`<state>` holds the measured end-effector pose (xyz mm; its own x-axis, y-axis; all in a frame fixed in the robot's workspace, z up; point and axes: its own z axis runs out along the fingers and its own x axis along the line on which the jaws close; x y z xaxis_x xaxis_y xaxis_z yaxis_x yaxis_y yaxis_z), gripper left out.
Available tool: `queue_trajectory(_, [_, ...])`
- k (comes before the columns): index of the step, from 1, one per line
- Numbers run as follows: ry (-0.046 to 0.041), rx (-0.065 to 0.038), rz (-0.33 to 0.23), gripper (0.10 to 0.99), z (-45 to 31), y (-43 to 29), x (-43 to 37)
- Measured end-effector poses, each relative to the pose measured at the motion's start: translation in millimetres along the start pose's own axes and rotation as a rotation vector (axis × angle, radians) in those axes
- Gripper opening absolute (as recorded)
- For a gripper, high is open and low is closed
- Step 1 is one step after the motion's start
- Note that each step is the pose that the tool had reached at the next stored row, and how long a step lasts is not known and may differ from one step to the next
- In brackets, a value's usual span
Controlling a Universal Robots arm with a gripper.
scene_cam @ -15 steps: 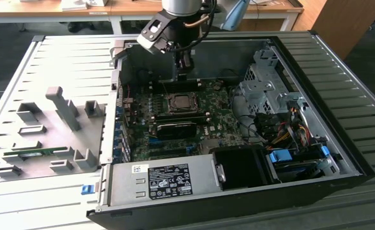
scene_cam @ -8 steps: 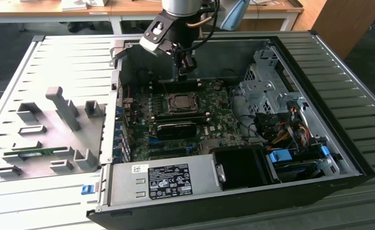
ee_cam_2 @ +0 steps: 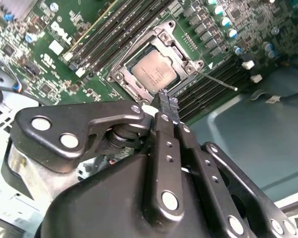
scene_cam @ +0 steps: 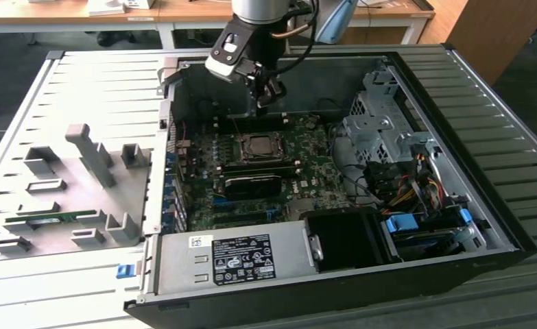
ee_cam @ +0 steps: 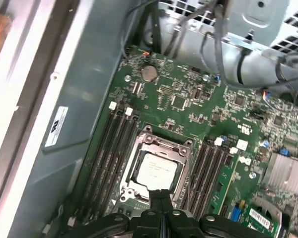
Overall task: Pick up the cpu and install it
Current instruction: 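Install the first cpu locking lever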
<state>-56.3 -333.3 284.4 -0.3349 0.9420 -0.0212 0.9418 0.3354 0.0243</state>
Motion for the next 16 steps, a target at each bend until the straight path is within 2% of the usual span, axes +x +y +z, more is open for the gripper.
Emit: queue_trajectory(16, [0.0039,-0.003,-0.157,0.106,0.2,-0.6,-1.6])
